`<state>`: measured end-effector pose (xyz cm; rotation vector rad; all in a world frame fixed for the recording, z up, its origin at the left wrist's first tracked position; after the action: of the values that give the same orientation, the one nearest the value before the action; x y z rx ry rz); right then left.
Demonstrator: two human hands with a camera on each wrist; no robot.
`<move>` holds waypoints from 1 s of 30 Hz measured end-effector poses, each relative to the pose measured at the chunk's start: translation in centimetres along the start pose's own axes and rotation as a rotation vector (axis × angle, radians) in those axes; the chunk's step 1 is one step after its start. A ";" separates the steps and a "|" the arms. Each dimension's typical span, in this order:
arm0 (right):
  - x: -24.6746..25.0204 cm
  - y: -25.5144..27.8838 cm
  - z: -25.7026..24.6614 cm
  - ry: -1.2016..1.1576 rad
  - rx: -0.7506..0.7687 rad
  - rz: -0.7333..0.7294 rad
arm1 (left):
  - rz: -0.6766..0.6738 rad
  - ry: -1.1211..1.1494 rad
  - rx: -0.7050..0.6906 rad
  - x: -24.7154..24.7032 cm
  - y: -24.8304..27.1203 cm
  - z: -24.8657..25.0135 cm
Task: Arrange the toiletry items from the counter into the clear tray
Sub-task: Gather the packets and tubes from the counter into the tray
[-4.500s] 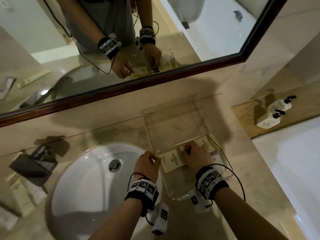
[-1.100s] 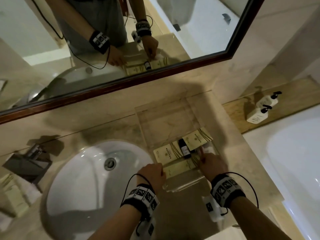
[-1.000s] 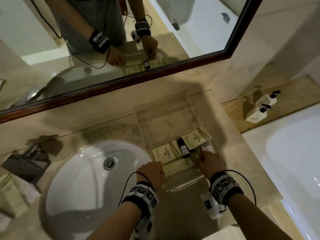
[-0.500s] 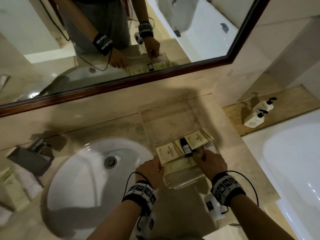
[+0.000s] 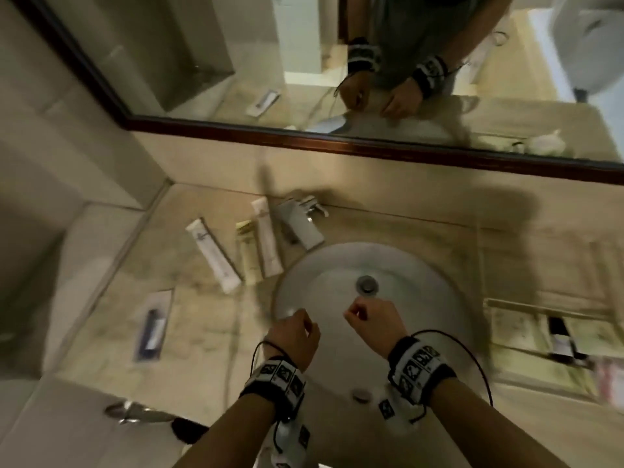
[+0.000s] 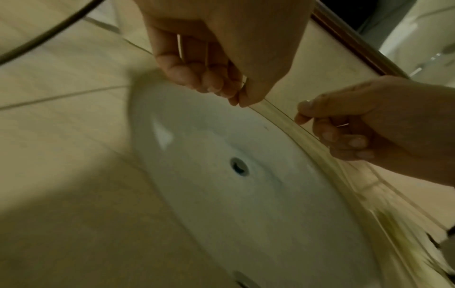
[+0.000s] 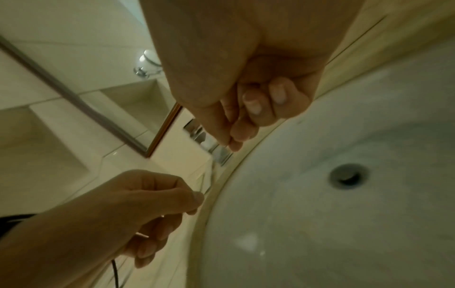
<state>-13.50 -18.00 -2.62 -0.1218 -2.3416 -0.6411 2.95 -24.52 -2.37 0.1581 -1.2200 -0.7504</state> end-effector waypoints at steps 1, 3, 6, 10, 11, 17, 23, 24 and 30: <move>-1.4 -1.1 -1.7 0.003 0.013 -0.022 | 0.006 0.012 0.020 1.1 -0.1 -1.8; -4.2 -3.2 -5.2 0.002 0.006 -0.063 | 0.021 0.038 0.053 3.6 -0.3 -5.7; -7.4 -6.2 -9.3 0.010 -0.062 -0.067 | 0.049 0.070 0.071 7.0 -1.6 -11.0; -9.8 -10.2 -13.6 0.023 -0.161 -0.051 | 0.069 0.078 0.062 11.5 -4.4 -16.1; -10.1 -11.0 -14.4 0.025 -0.189 -0.049 | 0.064 0.081 0.048 12.4 -5.2 -16.7; -10.5 -14.9 -17.3 0.008 -0.367 -0.080 | 0.016 0.064 -0.110 15.9 -12.2 -17.6; -10.5 -17.0 -17.2 0.052 -0.369 -0.122 | -0.075 0.044 -0.214 17.1 -18.9 -15.6; -10.6 -17.2 -17.0 0.030 -0.380 -0.124 | -0.090 0.057 -0.214 17.2 -19.8 -15.4; -11.4 -18.2 -15.9 -0.006 -0.416 -0.133 | -0.183 0.137 -0.256 16.2 -23.9 -14.6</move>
<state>0.04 -40.53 -7.51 -0.1543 -2.2037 -1.1892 7.75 -56.27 -6.67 0.1089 -0.9786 -1.0316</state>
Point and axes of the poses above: each hand's wrist, its own y-axis away from the middle knuckle, its own x-axis out of the back of the hand, z = x × y, the point moved 4 cm from there along -y, towards the middle knuckle, and after that the axes turned 8 degrees about -z, right-handed, at the moved point
